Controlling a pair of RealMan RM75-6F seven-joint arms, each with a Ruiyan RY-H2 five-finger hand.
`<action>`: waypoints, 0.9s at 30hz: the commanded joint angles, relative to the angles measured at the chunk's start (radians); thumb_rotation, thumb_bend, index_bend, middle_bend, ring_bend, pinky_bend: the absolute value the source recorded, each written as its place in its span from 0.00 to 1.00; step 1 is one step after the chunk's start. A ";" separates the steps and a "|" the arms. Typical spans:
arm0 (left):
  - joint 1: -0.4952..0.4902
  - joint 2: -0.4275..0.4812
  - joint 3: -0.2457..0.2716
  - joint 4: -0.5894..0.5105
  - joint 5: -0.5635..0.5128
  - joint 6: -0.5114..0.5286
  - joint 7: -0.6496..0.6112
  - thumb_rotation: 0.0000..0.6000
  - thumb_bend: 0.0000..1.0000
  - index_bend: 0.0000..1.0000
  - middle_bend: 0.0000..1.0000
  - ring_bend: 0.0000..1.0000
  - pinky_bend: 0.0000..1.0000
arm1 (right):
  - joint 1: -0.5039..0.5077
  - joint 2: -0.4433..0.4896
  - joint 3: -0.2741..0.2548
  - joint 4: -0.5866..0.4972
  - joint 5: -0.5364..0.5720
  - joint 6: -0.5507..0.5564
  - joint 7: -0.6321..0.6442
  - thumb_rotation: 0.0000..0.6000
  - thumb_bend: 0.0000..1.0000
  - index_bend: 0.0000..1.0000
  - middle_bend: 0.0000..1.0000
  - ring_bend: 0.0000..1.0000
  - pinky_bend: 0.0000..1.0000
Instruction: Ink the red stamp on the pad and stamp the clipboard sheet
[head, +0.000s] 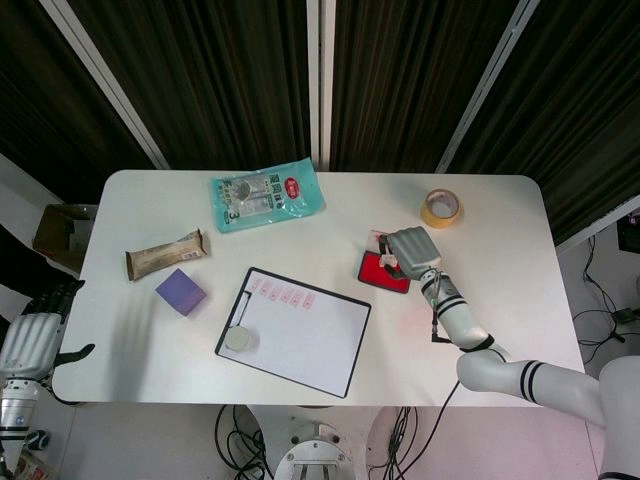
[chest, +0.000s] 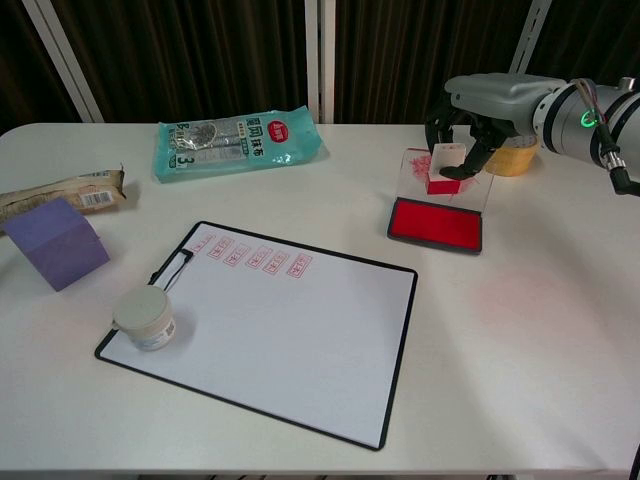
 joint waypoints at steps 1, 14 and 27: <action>-0.002 0.001 -0.001 -0.003 -0.001 -0.003 0.004 1.00 0.00 0.11 0.14 0.12 0.24 | -0.011 0.058 0.004 -0.046 -0.124 -0.030 0.119 1.00 0.44 0.93 0.81 0.98 1.00; -0.007 0.012 -0.003 -0.030 -0.013 -0.017 0.030 1.00 0.00 0.11 0.14 0.12 0.24 | 0.068 -0.025 -0.223 0.300 -0.915 0.226 0.577 1.00 0.44 0.97 0.81 0.92 1.00; -0.016 0.018 -0.009 -0.031 -0.023 -0.030 0.033 1.00 0.00 0.11 0.13 0.12 0.24 | 0.163 -0.193 -0.308 0.632 -1.001 0.298 0.878 1.00 0.45 0.98 0.81 0.92 1.00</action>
